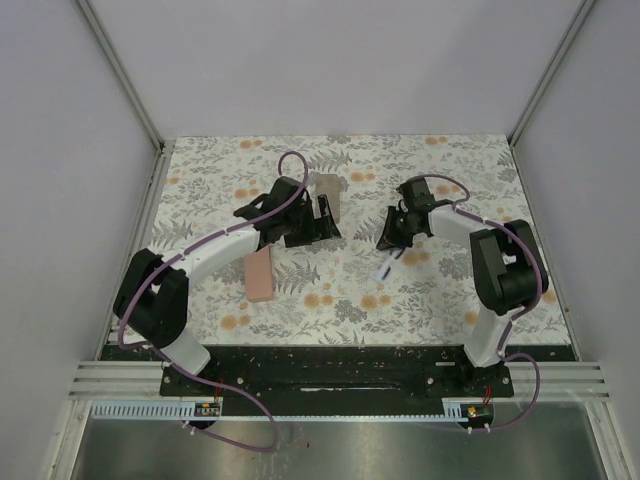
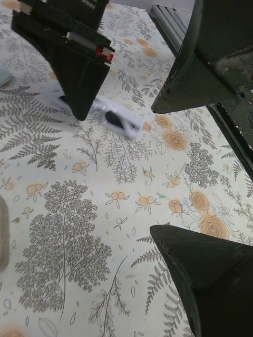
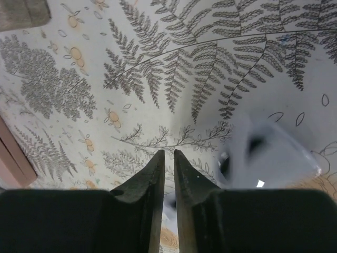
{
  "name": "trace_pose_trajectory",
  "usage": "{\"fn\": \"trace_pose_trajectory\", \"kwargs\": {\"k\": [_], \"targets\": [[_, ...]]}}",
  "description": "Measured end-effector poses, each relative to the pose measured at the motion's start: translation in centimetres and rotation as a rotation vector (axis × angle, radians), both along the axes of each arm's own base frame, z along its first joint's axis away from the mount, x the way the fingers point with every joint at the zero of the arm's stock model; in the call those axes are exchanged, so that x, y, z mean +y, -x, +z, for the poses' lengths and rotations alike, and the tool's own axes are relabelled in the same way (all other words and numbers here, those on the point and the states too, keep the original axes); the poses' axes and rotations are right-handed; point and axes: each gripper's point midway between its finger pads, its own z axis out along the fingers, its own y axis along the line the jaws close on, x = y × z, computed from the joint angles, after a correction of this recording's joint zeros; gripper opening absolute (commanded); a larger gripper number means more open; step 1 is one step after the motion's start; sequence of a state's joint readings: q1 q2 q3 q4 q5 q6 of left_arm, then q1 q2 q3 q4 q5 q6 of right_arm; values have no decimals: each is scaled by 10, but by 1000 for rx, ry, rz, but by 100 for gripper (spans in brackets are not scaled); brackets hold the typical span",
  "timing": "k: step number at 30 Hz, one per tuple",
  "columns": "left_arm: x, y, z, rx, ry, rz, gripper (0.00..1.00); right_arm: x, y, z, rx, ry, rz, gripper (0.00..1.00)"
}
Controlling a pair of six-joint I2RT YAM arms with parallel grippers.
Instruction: Organize the sunglasses
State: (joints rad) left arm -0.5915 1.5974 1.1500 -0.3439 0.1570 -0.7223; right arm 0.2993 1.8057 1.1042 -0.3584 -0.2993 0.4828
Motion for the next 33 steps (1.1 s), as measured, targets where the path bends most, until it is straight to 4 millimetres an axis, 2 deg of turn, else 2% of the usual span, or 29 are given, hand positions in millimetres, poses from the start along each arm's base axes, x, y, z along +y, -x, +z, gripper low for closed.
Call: {"fn": "trace_pose_trajectory", "kwargs": {"k": [4, 10, 13, 19, 21, 24, 26, 27, 30, 33], "targets": [[-17, 7, -12, 19, -20, -55, 87, -3, -1, -18, 23, 31, -4, 22], [-49, 16, -37, 60, -52, -145, 86, -5, 3, -13, 11, 34, -4, 40], [-56, 17, -38, 62, -59, -160, 86, -8, 7, 4, -18, 35, -2, 49], [-54, 2, -24, 16, -89, -128, 93, -21, 9, 66, -169, 59, -11, 78], [-46, -5, -21, 3, -131, -95, 95, -28, 15, 84, -226, 72, -29, 80], [-29, -20, -14, -15, -184, -38, 99, -45, 34, 96, -273, 106, -68, 83], [-16, -35, -8, -26, -218, 11, 99, -56, 46, 98, -282, 134, -103, 87], [-11, -44, -4, -37, -231, 34, 99, -64, 54, 98, -282, 155, -128, 99], [-1, -73, 4, -66, -271, 86, 99, -80, 68, 98, -274, 202, -185, 99], [0, -99, 1, -81, -317, 108, 99, -95, 82, 97, -263, 242, -250, 100]]}}
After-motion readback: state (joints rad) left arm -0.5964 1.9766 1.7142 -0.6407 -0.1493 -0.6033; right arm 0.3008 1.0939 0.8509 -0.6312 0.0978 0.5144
